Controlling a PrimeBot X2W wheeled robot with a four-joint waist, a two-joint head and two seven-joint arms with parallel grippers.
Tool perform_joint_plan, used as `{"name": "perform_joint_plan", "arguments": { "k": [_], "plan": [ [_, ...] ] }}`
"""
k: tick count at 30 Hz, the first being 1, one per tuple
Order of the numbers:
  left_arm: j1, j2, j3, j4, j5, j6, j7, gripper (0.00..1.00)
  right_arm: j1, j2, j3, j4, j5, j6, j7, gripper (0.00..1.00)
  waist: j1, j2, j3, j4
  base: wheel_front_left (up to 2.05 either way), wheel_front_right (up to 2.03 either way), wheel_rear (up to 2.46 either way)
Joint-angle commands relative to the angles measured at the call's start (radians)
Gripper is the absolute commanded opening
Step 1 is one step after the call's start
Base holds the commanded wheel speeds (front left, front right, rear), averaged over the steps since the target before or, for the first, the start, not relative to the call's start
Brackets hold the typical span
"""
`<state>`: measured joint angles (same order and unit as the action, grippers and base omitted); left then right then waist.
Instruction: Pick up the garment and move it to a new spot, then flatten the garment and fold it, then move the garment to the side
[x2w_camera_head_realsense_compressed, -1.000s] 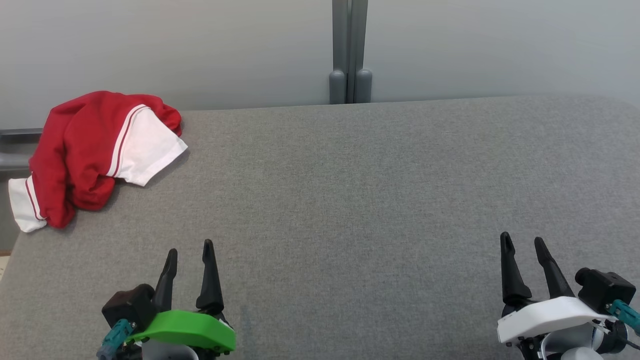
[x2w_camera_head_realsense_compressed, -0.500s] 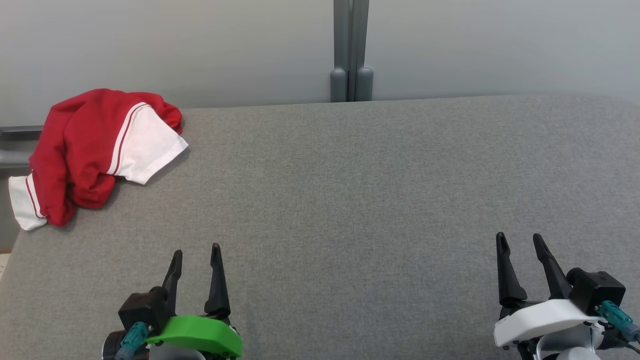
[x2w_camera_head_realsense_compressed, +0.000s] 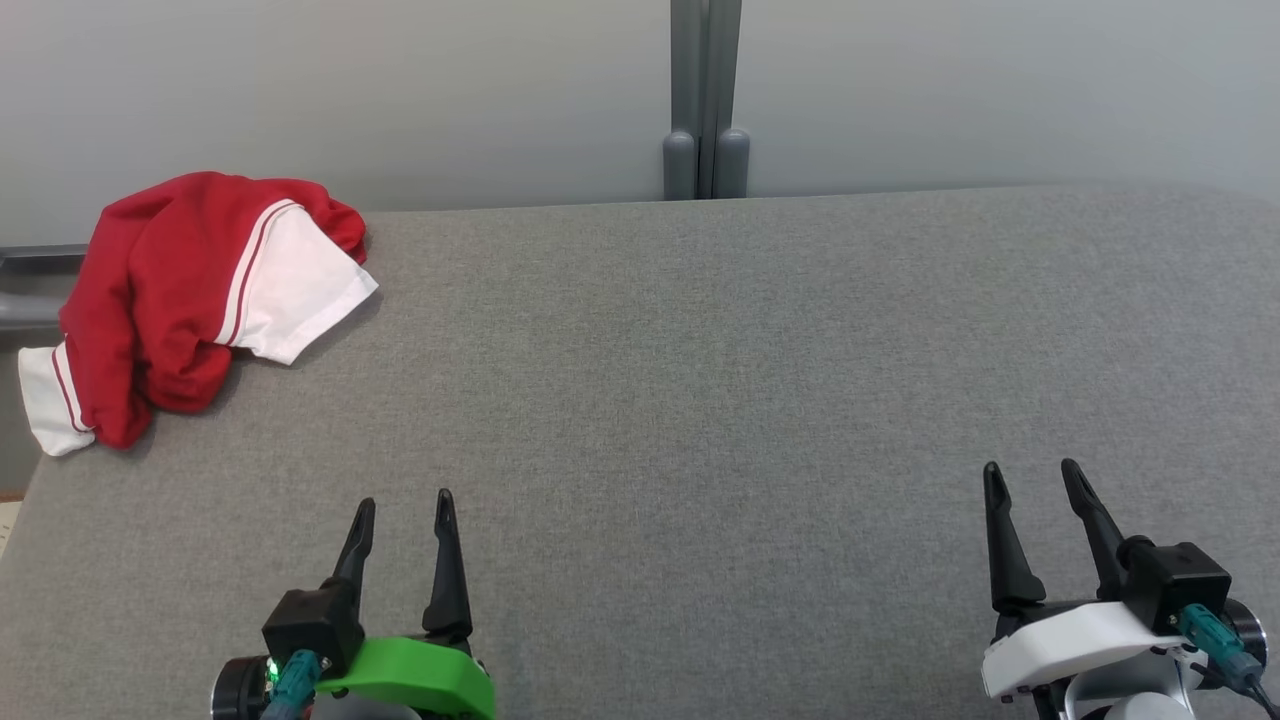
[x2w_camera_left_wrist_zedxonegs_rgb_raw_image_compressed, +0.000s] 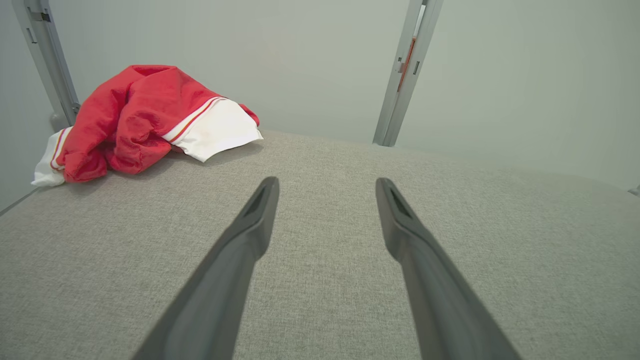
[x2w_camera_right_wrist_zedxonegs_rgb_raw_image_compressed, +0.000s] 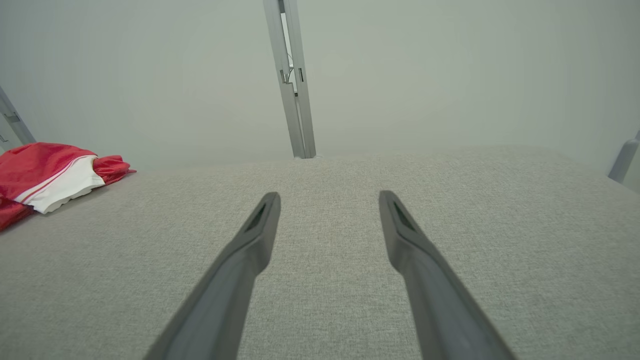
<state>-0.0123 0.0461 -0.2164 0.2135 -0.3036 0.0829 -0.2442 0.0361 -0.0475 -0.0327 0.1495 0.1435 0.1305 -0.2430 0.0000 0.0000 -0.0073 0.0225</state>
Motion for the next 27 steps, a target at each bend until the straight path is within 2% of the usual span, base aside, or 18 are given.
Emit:
{"name": "perform_joint_plan", "arguments": {
  "k": [1,10,27],
  "plan": [
    [-0.009,0.007,-0.002,0.002,0.019,0.007,-0.007,1.0,0.004,-0.004,0.002,-0.009,-0.021,0.0,-0.009,1.0,0.0,0.0,0.0,0.0,0.0,0.0,0.0],
    [-0.013,0.007,-0.015,0.014,0.055,0.015,-0.024,1.0,0.012,-0.005,0.009,-0.014,-0.075,0.0,-0.025,1.0,0.0,0.0,0.001,0.003,0.0,0.0,0.0],
    [-0.022,0.007,-0.017,0.036,0.049,0.01,-0.021,1.0,0.007,-0.005,0.006,0.003,-0.061,0.0,-0.023,1.0,0.0,0.0,-0.003,0.011,0.0,0.0,0.0]
  ]
}}
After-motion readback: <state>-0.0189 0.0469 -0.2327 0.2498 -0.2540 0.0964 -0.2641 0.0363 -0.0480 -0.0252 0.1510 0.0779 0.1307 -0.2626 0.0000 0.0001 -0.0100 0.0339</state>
